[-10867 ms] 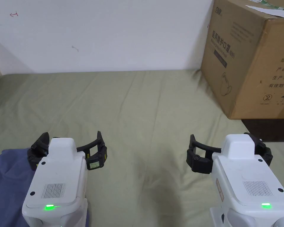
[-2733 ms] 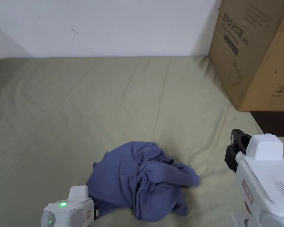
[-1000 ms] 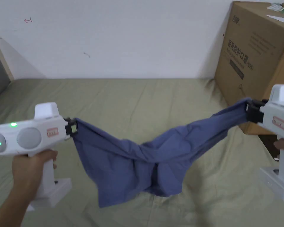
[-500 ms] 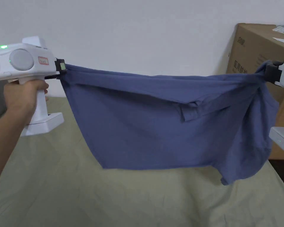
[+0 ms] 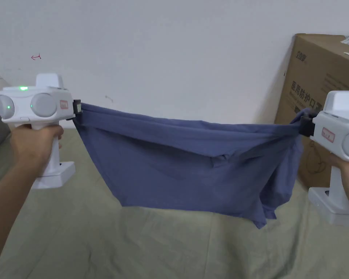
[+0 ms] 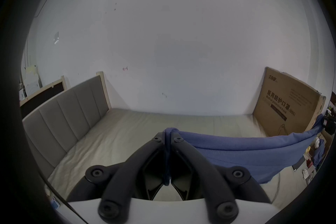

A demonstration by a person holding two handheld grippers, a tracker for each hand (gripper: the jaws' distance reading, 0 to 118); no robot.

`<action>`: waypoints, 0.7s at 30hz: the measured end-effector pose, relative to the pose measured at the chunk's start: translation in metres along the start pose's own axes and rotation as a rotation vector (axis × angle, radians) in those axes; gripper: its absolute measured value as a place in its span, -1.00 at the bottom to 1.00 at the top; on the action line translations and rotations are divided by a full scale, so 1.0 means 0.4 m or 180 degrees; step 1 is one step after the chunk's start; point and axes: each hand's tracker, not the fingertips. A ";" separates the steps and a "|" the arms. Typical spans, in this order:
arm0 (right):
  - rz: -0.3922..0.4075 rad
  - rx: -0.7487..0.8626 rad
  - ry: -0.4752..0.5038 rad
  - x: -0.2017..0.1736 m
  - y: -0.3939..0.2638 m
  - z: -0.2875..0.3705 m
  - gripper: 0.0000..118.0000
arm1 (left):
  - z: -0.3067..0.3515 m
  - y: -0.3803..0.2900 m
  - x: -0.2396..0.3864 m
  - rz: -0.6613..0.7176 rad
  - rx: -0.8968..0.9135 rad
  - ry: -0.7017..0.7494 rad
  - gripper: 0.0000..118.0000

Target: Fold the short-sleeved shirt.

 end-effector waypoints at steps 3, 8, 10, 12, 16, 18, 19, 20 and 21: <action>-0.0119 -0.0152 -0.0016 -0.016 -0.068 -0.003 -0.86 | -0.035 -0.078 -0.021 0.0028 -0.0145 0.0004 -0.97; -0.0179 -0.0367 -0.0006 -0.031 -0.196 0.040 -0.86 | -0.005 -0.231 -0.044 0.0058 -0.0412 -0.0040 -0.97; -0.0163 -0.0470 -0.0005 -0.037 -0.247 0.075 -0.86 | 0.034 -0.300 -0.049 0.0067 -0.0501 -0.0053 -0.97; -0.0173 -0.0564 0.0003 -0.037 -0.294 0.120 -0.86 | 0.069 -0.363 -0.058 0.0052 -0.0536 -0.0053 -0.97; -0.0198 -0.0749 -0.0008 -0.033 -0.390 0.223 -0.86 | 0.171 -0.502 -0.065 0.0021 -0.0777 -0.0071 -0.97; -0.0201 -0.0815 -0.0010 -0.034 -0.437 0.281 -0.86 | 0.225 -0.566 -0.068 0.0010 -0.0872 -0.0053 -0.97; -0.0194 -0.0865 -0.0021 -0.023 -0.458 0.305 -0.86 | 0.253 -0.599 -0.072 0.0007 -0.0939 -0.0060 -0.97; -0.0198 -0.0897 -0.0024 -0.021 -0.478 0.334 -0.86 | 0.280 -0.628 -0.077 0.0058 -0.0969 -0.0043 -0.97; -0.0205 -0.0926 -0.0035 -0.019 -0.498 0.364 -0.86 | 0.286 -0.661 -0.097 0.0056 -0.1026 -0.0054 -0.97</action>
